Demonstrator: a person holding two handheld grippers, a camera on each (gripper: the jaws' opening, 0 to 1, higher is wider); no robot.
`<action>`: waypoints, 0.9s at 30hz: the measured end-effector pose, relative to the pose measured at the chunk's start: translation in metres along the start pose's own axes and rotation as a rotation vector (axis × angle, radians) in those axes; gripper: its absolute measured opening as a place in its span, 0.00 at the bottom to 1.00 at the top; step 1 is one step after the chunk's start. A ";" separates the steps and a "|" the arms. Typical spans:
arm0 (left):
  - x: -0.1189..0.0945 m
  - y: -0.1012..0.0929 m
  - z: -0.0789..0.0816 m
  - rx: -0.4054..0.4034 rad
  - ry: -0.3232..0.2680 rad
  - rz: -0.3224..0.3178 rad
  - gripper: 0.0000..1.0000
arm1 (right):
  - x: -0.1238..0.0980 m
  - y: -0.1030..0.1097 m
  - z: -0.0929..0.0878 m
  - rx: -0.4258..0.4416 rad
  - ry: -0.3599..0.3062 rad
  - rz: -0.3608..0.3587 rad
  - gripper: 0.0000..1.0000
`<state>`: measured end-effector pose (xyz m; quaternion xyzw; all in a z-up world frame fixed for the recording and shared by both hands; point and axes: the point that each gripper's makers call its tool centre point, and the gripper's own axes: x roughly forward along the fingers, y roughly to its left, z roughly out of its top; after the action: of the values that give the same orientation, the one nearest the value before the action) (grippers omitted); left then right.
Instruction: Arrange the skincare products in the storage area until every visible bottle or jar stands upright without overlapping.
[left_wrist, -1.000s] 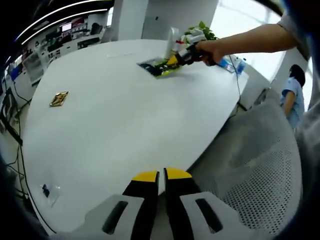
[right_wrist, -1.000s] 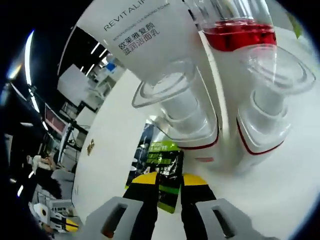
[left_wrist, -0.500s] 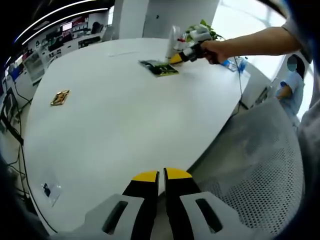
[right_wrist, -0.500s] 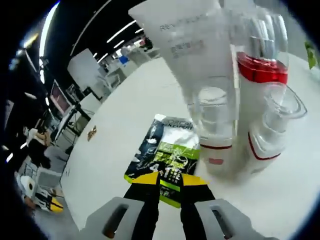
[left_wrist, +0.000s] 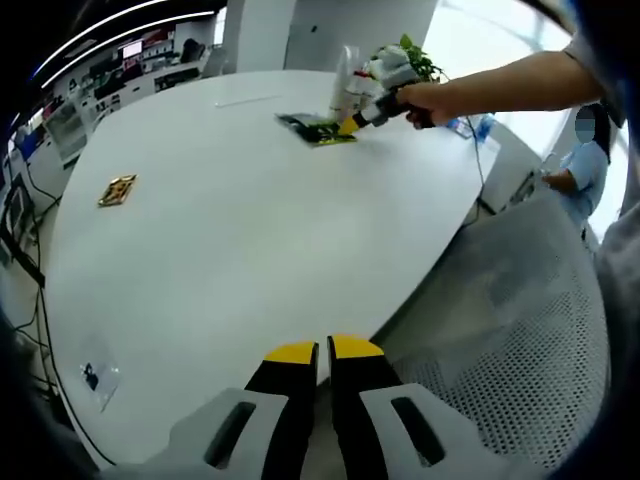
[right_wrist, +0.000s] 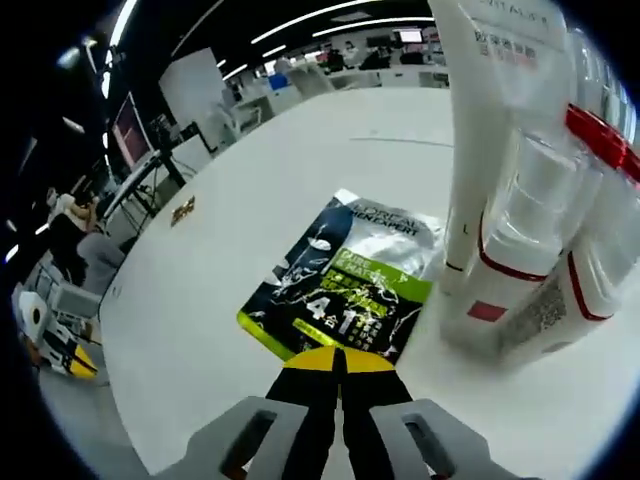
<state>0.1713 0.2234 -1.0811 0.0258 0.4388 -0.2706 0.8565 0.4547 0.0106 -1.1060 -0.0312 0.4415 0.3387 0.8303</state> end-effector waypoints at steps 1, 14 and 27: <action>0.000 0.000 0.000 0.001 0.001 0.000 0.00 | 0.000 0.000 0.000 -0.010 0.003 0.000 0.00; -0.006 -0.007 0.015 0.100 -0.059 -0.025 0.00 | -0.050 0.052 0.042 0.042 -0.219 0.152 0.06; -0.027 -0.013 0.059 0.033 -0.208 -0.193 0.00 | -0.149 0.128 0.055 -0.058 -0.476 0.363 0.00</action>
<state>0.1959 0.2072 -1.0216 -0.0307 0.3433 -0.3603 0.8668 0.3618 0.0492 -0.9286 0.1049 0.2230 0.4916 0.8352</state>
